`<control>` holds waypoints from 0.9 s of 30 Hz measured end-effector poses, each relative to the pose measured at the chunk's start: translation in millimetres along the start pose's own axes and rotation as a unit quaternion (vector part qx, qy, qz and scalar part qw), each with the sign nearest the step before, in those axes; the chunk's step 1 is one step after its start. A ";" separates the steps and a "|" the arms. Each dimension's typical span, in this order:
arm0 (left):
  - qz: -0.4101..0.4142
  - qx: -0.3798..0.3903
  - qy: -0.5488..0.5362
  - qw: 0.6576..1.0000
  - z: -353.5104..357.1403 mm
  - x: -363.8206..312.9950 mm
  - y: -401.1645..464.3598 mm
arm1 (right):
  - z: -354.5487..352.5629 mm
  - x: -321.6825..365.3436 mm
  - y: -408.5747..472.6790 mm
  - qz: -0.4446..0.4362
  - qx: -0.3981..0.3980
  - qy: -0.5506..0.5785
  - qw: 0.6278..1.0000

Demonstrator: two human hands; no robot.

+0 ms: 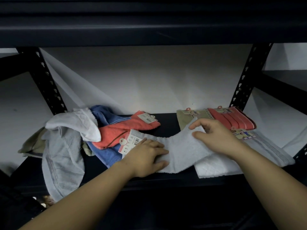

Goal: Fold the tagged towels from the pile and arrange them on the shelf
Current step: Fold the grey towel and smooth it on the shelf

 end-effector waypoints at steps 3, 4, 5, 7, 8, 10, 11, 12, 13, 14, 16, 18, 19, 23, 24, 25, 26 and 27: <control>-0.026 -0.105 0.011 0.994 -25.5 18.5 -9.9 | 10.5 11.7 0.8 0.007 0.028 0.022 0.999; -0.064 -0.136 0.030 0.988 -36.1 30.5 -16.0 | 14.6 17.1 1.9 0.008 0.038 0.030 0.999; -0.109 -0.161 0.045 0.980 -46.1 43.9 -22.9 | 18.2 21.9 3.4 0.008 0.047 0.040 0.998; -0.196 -0.188 0.032 0.962 -61.2 74.8 -41.0 | 29.9 31.9 7.7 0.013 0.063 0.060 0.996; -0.235 -0.183 0.004 0.955 -64.3 89.7 -50.0 | 38.0 37.6 10.2 0.017 0.069 0.064 0.995; -0.290 -0.145 -0.043 0.945 -63.7 110.8 -62.1 | 56.4 51.1 14.3 0.019 0.083 0.071 0.994; -0.307 -0.126 -0.048 0.942 -63.1 117.5 -66.0 | 67.6 57.2 16.7 0.015 0.092 0.070 0.993; -0.321 -0.106 -0.047 0.940 -61.9 121.9 -67.9 | 78.8 60.8 20.4 0.012 0.099 0.063 0.993; -0.332 -0.085 -0.050 0.938 -60.5 124.5 -69.0 | 90.1 64.0 23.8 0.012 0.103 0.053 0.993; -0.340 -0.065 -0.061 0.936 -58.8 125.9 -69.3 | 101.4 67.2 26.3 0.013 0.105 0.044 0.993; -0.347 -0.025 -0.102 0.932 -52.0 128.4 -68.0 | 123.5 72.6 30.4 0.020 0.112 0.034 0.993; -0.341 0.009 -0.164 0.925 -43.8 129.5 -67.9 | 144.5 71.5 34.7 0.028 0.113 0.010 0.993; -0.340 0.017 -0.210 0.916 -40.4 129.0 -67.9 | 153.0 70.4 35.8 0.029 0.112 -0.012 0.993; -0.347 0.017 -0.408 0.845 -33.9 122.4 -72.0 | 179.2 66.0 35.2 0.033 0.097 -0.049 0.994; -0.343 0.021 -0.442 0.828 -32.9 119.7 -73.1 | 184.2 66.8 34.0 0.033 0.093 -0.047 0.994; -0.338 0.023 -0.468 0.816 -32.1 117.5 -73.4 | 186.8 67.3 33.1 0.031 0.086 -0.047 0.995; -0.334 0.022 -0.487 0.807 -32.1 116.2 -74.1 | 188.8 67.5 32.6 0.028 0.078 -0.050 0.995; -0.331 0.020 -0.500 0.800 -32.0 116.2 -74.2 | 189.8 69.0 31.5 0.023 0.073 -0.052 0.996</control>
Point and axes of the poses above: each hand's wrist, its own y-axis towards the middle knuckle, its own z-axis out of the palm, x = y × z, the point moved 7 cm from there along y, towards the middle knuckle, and after that the axes turned 6 degrees about y, right-handed, at the moved point
